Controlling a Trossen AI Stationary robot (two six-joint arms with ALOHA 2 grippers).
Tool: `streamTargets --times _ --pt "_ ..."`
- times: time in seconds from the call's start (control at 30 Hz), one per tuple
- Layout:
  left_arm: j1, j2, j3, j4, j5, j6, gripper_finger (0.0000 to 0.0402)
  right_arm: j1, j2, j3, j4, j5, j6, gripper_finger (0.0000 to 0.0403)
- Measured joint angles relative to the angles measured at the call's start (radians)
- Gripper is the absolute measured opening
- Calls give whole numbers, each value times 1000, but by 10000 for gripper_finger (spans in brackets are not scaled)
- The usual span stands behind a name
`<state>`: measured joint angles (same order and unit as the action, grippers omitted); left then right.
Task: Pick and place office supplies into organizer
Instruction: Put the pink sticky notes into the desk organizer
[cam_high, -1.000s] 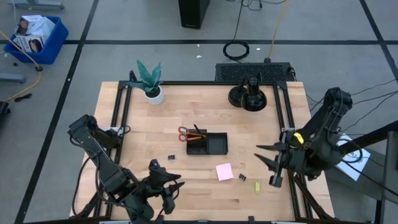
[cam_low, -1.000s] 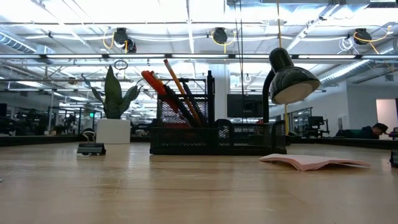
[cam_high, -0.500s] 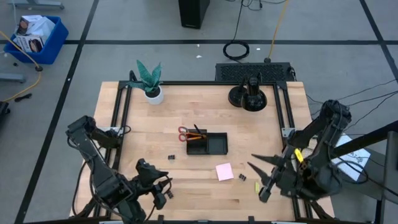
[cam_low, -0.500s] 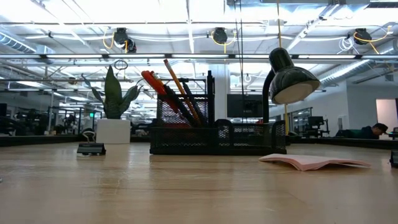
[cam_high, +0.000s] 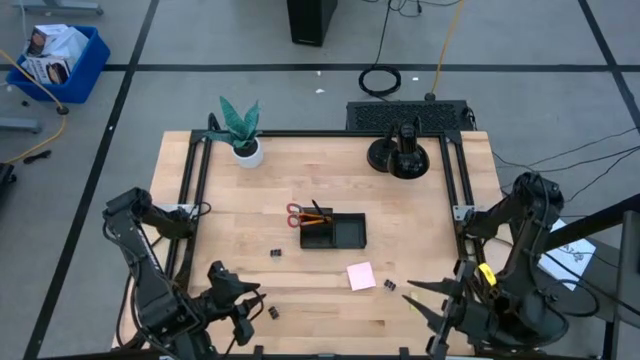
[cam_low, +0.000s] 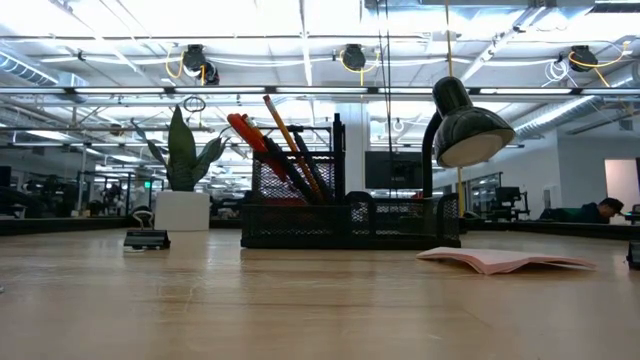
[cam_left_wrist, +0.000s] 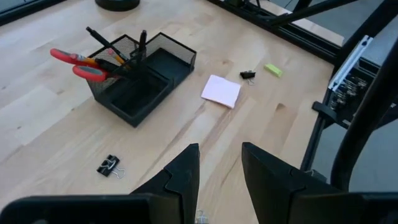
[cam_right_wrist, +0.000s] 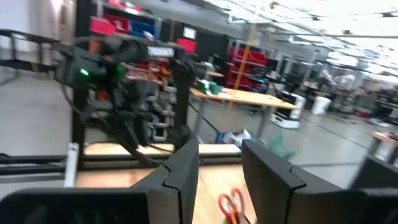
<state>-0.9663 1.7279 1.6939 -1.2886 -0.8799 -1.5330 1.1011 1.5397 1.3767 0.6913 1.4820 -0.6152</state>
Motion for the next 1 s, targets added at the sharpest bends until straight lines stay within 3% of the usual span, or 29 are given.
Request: streamTargets --times 0.13,0.27,0.33,0.47,0.53,0.73,1.0 --pt "-5 0 0 7 0 0 124 -25 -2 79 -38 -81 -77 116" --pt "-13 0 0 24 0 -1 124 -67 -2 178 -202 -251 -75 116" --pt "-14 0 0 42 0 -1 124 -92 -2 241 -353 -365 -9 116" --pt "-22 0 0 73 -1 4 124 -190 -3 352 -701 -707 274 114" --pt "-26 0 0 85 -1 5 124 -242 -3 371 -806 -807 368 109" --pt "-31 0 0 114 -2 13 124 -323 -2 372 -1049 -901 479 94" --pt "-32 0 0 116 -2 12 124 -384 59 372 -1306 -1121 664 93"
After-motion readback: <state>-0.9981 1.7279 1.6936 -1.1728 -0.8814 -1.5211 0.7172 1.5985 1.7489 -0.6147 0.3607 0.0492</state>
